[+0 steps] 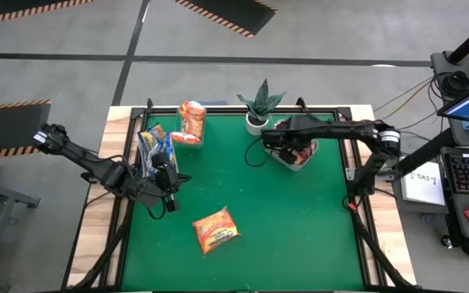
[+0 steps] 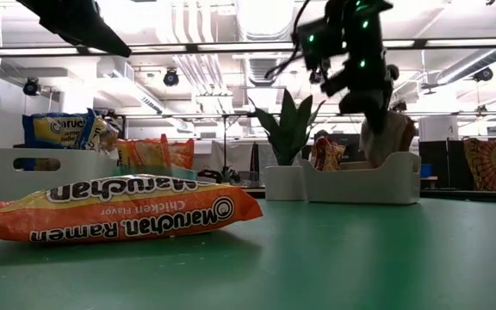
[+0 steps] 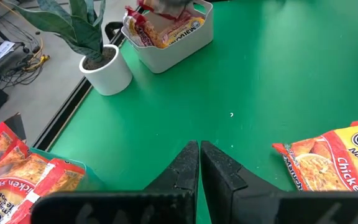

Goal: Sort Maruchan noodles
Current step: Put the red noodle pack into the gray bin, then put the orange noodle pack into the green bin

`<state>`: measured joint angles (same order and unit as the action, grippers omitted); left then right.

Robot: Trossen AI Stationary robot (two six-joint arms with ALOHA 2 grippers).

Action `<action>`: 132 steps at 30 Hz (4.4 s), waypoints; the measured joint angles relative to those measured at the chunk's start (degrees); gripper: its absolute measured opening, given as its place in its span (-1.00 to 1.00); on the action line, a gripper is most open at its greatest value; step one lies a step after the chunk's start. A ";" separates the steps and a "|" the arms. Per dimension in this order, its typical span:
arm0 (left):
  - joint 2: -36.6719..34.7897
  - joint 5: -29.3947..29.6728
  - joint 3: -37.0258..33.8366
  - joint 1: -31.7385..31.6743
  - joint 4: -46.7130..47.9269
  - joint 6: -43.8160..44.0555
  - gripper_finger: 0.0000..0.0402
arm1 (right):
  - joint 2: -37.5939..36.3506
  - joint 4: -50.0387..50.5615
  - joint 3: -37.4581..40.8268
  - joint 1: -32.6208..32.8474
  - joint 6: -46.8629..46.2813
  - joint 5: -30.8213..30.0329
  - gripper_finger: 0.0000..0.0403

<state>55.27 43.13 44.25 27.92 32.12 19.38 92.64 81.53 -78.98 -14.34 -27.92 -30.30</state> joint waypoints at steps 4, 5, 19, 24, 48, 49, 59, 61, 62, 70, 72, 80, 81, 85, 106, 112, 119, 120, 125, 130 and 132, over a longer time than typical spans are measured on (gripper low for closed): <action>0.00 0.00 0.00 0.00 0.00 0.00 -1.00 | 3.68 -0.07 0.00 -0.31 0.58 -1.33 -0.81; 0.00 0.00 0.00 0.00 0.00 0.00 -1.00 | 4.43 -0.21 0.00 -0.33 1.12 -1.36 -0.81; 0.00 0.00 0.00 0.00 -0.05 0.00 -1.00 | 7.20 -4.55 -0.01 -0.20 2.44 -1.12 -0.30; 0.00 0.51 0.00 0.00 -0.55 0.00 -1.00 | 7.09 -4.50 -2.00 -0.18 2.53 0.06 -0.09; 0.00 1.46 0.00 0.00 -0.87 0.60 -1.00 | -3.17 -10.22 -5.75 5.00 7.15 1.99 -0.81; 0.00 1.46 0.00 0.00 -0.87 0.60 -1.00 | -4.84 -13.30 -3.91 4.98 7.97 1.68 -0.88; 0.00 1.46 -0.07 0.00 -0.98 0.76 -1.00 | -21.94 -59.68 26.64 4.82 21.16 1.75 -0.94; 0.00 1.46 -0.09 0.00 -0.99 0.78 -1.00 | -24.05 -68.94 33.36 4.55 23.11 1.72 -0.94; 0.00 1.46 -0.09 0.00 -1.03 0.74 -1.00 | -24.81 -73.27 36.48 4.33 23.81 1.74 -0.94; 0.00 1.45 -0.11 0.00 -1.29 0.67 -1.00 | -27.19 -92.66 52.42 -0.52 24.79 3.86 -0.94; 0.00 1.46 -0.11 0.00 -1.32 0.64 -1.00 | -27.01 -95.74 54.55 -2.22 23.55 7.06 -0.94; 0.00 1.46 -0.13 0.00 -1.55 0.63 -1.00 | -22.54 -106.73 60.55 -5.21 18.20 11.78 -0.94; 0.00 1.46 -0.13 0.00 -1.55 0.63 -1.00 | -21.80 -108.00 61.04 -5.21 17.93 12.12 -0.94; 0.00 1.46 -0.13 0.01 -1.68 0.61 -1.00 | -18.80 -111.22 61.75 -5.19 16.94 12.67 -0.94; 0.00 1.46 -0.13 0.01 -1.71 0.61 -1.00 | -19.44 -96.80 52.64 -6.82 25.03 3.69 -0.94; 0.00 1.46 -0.13 0.02 -1.70 0.61 -1.00 | -16.64 -101.92 55.74 -8.73 22.12 5.83 -0.94; 0.00 1.46 -0.13 0.01 -1.73 0.61 -1.00 | -17.70 -101.76 55.49 -8.75 22.64 6.43 -0.94; 0.00 1.46 -0.13 0.00 -1.74 0.60 -1.00 | -18.71 -100.62 55.14 -8.72 22.85 6.67 -0.94; 0.00 1.46 -0.13 0.00 -2.28 0.61 -1.00 | -25.06 -92.71 51.13 -8.25 21.48 6.57 -0.94; 0.00 1.45 -0.13 0.00 -3.19 0.59 -1.00 | -30.59 -80.99 45.46 -5.81 16.50 8.20 -0.94; 0.00 1.45 -0.14 0.00 -3.52 0.61 -1.00 | -32.04 -77.36 43.43 -4.41 14.12 11.56 -0.94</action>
<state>55.27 44.59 44.11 27.92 28.59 19.99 60.60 4.17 -35.55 -18.75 -13.80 -18.73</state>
